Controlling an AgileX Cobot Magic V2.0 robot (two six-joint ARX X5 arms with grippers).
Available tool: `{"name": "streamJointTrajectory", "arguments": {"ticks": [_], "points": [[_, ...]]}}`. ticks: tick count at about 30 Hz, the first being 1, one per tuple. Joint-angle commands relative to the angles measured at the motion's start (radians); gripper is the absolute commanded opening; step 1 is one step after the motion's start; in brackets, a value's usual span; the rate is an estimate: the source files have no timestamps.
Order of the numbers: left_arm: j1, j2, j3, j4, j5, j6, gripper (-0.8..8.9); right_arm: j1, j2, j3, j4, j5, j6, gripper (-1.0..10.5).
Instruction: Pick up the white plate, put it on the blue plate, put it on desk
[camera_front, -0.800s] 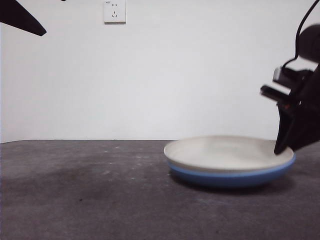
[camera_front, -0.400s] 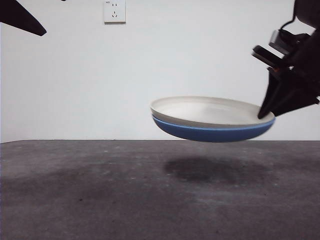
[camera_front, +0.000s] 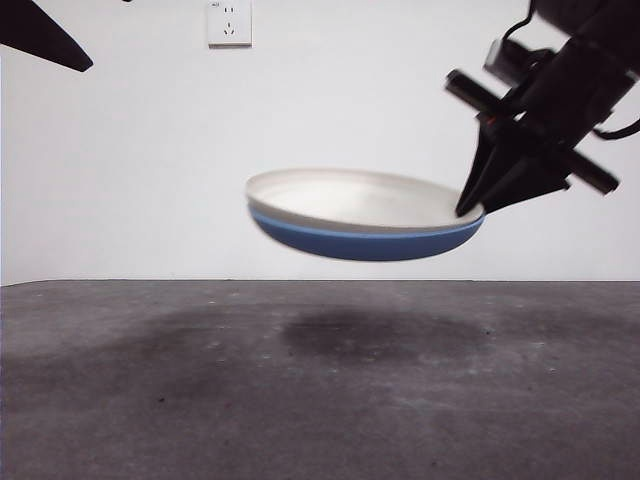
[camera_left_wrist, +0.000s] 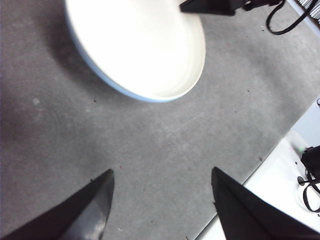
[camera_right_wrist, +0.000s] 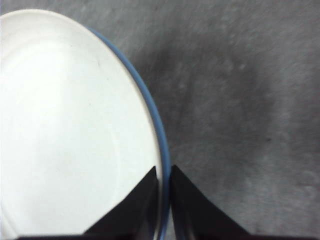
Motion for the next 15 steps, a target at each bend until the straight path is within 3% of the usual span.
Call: {"name": "streamJointTrajectory", "arguments": {"ticks": [1, 15], "points": [[-0.005, 0.006, 0.009, 0.011, 0.005, 0.016, 3.11, 0.033, 0.053, 0.034, 0.026, 0.012, 0.039, 0.1], [-0.005, 0.006, 0.009, 0.008, 0.005, 0.016, 3.11, 0.118, 0.267, 0.045, 0.143, 0.044, 0.115, 0.1]]}}
